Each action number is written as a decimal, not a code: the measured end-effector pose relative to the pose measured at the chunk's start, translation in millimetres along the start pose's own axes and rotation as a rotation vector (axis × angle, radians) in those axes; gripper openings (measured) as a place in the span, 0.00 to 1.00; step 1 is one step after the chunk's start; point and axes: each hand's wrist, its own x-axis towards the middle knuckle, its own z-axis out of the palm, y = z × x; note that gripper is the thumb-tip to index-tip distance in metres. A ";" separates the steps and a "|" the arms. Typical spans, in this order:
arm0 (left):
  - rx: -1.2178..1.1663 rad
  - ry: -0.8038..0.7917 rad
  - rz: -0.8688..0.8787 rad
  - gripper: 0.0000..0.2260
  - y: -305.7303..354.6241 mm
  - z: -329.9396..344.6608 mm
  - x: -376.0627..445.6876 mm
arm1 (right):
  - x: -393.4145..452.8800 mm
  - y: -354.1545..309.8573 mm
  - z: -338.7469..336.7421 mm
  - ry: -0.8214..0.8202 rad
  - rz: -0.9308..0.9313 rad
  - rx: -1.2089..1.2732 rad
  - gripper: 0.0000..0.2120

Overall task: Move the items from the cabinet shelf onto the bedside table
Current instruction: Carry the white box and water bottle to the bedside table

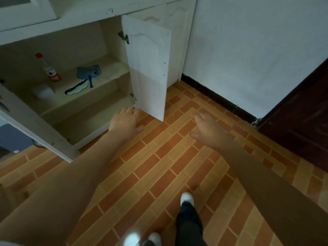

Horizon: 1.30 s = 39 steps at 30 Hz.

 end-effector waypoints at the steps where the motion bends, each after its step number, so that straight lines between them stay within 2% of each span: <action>1: -0.001 0.004 -0.017 0.27 -1.2 0.8 9.6 | 14.4 4.5 -1.4 -0.002 -0.021 -0.003 0.29; 13: -0.024 0.059 -0.243 0.25 5.2 -2.6 154.2 | 199.5 73.3 -46.3 -0.046 -0.268 -0.039 0.28; 20: -0.037 0.059 -0.424 0.27 -18.4 -4.9 200.4 | 299.2 71.6 -47.8 -0.124 -0.392 -0.042 0.29; 27: -0.017 0.055 -0.565 0.26 -82.1 1.4 234.2 | 389.6 22.8 -26.6 -0.190 -0.547 -0.030 0.27; 39: -0.034 0.054 -0.738 0.26 -258.6 -6.3 308.8 | 570.1 -121.2 9.5 -0.221 -0.713 -0.002 0.28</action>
